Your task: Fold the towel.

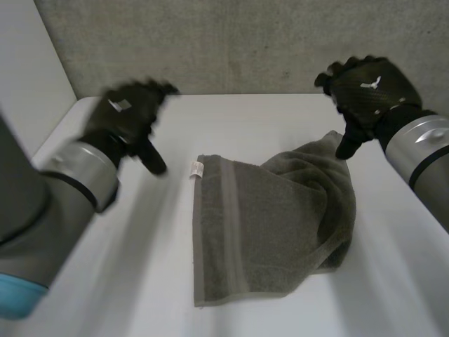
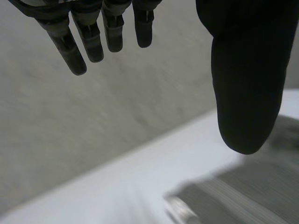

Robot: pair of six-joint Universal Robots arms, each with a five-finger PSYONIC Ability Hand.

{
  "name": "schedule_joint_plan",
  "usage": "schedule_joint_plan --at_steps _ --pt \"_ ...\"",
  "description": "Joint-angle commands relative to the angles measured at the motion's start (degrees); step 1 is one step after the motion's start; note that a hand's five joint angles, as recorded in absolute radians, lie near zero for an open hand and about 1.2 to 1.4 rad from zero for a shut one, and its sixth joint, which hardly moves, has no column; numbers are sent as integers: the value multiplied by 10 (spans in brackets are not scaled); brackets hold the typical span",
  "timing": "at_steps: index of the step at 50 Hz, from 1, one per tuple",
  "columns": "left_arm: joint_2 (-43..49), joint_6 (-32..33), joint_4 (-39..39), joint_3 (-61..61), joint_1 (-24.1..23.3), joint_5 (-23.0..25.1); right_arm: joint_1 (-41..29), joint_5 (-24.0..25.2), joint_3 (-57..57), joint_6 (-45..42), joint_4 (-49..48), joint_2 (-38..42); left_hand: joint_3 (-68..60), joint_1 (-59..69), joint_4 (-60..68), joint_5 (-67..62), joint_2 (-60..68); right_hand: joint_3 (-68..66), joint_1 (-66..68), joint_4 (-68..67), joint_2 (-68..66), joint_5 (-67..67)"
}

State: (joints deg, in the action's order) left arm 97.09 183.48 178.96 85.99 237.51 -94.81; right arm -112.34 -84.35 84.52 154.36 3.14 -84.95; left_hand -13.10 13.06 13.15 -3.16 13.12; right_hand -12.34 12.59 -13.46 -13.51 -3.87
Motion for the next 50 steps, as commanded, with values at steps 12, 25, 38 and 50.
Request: schedule_joint_plan --at_steps 12,25,38,50 --pt "238 -7 -4 1 -146 22 6 0 -22 -26 10 60 -55 56 55 -55 55 23 -26 35 35 39" --pt "284 -4 23 -6 -172 21 6 0 -18 -25 10 69 -151 152 151 -150 151 23 -26 35 35 39" --pt "284 -2 40 -7 -171 9 5 -1 -12 -26 6 74 -631 632 631 -630 631 23 -26 35 35 39" --pt "177 0 83 4 -163 -53 4 -3 -11 -32 6 78 -669 669 669 -668 669 23 -26 35 35 39"
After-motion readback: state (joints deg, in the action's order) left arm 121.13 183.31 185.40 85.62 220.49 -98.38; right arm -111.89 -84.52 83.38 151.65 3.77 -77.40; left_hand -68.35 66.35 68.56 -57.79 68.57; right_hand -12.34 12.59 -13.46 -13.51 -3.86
